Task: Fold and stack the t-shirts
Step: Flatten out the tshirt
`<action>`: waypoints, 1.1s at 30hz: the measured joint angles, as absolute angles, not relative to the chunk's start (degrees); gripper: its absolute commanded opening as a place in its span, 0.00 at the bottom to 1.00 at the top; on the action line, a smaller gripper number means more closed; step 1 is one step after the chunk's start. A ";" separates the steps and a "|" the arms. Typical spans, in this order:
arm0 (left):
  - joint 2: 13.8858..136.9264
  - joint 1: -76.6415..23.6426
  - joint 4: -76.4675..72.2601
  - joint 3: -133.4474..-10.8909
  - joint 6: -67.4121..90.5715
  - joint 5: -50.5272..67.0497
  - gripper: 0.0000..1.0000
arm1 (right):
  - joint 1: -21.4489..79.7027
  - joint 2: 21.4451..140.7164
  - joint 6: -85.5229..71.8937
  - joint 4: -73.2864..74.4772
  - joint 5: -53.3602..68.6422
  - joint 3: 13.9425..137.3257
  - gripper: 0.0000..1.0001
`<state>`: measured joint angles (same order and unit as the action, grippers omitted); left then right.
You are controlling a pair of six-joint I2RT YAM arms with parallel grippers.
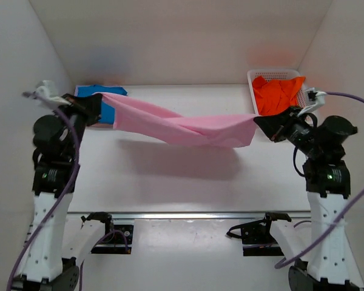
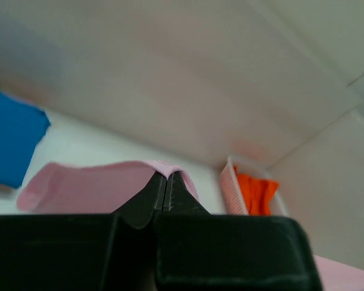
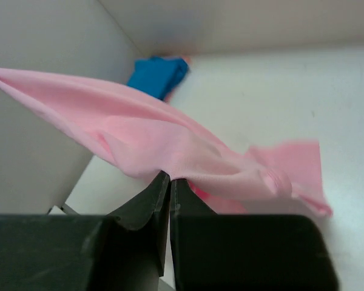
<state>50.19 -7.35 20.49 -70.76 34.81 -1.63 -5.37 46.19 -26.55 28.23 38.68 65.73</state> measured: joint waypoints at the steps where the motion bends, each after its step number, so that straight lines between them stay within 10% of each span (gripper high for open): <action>1: 48.27 -7.42 21.41 -72.10 34.81 -2.44 0.00 | -4.71 45.17 -27.09 27.97 38.35 68.25 0.00; 9: 44.16 -12.71 26.87 -85.49 32.88 -9.80 0.00 | -4.21 43.46 -30.17 27.40 37.80 82.81 0.01; 20: 65.67 -4.54 26.63 -73.67 31.20 -0.47 0.00 | -2.94 65.82 -30.28 29.04 39.75 68.01 0.00; 27: 86.70 -3.16 32.18 -91.70 29.43 5.19 0.00 | -1.23 84.05 -27.35 35.68 38.46 93.27 0.00; 33: 76.44 -1.21 30.30 -102.35 28.32 5.15 0.00 | -6.17 77.03 -27.31 30.68 41.15 103.74 0.01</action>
